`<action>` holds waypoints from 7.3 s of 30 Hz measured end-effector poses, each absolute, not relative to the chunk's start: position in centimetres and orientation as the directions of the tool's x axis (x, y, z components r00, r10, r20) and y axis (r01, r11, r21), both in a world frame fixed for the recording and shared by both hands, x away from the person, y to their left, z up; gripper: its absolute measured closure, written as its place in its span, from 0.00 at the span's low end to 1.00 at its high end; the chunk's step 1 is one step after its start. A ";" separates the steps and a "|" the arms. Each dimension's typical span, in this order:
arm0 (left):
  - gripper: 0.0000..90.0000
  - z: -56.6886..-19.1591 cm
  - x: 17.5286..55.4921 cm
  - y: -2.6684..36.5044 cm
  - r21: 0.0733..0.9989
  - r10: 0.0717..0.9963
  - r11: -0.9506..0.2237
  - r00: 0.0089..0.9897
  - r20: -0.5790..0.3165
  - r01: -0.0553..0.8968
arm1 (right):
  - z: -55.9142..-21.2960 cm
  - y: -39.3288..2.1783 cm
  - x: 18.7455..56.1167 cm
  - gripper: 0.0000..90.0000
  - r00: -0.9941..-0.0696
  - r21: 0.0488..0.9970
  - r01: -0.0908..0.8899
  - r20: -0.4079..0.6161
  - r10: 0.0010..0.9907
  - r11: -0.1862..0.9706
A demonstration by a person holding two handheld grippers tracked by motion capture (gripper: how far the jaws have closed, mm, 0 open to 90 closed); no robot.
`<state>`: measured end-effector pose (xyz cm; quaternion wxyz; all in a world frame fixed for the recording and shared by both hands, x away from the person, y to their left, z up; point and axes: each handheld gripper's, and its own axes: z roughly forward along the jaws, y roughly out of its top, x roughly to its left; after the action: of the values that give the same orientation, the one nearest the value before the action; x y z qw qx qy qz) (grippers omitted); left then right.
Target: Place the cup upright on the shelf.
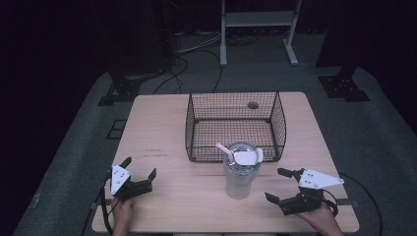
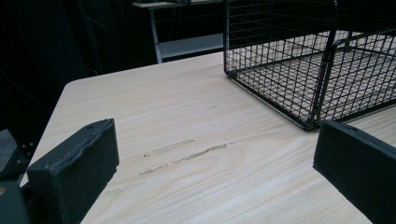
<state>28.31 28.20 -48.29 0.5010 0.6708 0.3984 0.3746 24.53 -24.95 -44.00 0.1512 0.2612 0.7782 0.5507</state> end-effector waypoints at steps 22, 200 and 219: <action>0.00 -48.3 28.3 28.2 0.971 0.910 -0.178 0.402 0.101 0.159 | -44.1 -21.3 25.2 0.08 -0.858 0.939 0.212 0.047 0.512 0.269; 0.00 -48.2 28.3 28.5 0.973 0.906 -0.170 0.412 0.093 0.154 | -34.9 -10.0 47.9 0.09 -0.845 0.950 0.208 0.054 0.531 0.234; 0.00 -48.2 28.4 28.6 0.975 0.907 -0.160 0.412 0.083 0.155 | -38.9 -8.8 50.3 0.09 -0.855 0.917 0.259 0.071 0.514 0.304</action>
<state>28.36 28.64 -48.23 0.5110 0.6669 0.3984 0.3679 50.32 -8.78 -38.85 0.1183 0.2419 0.7989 0.5378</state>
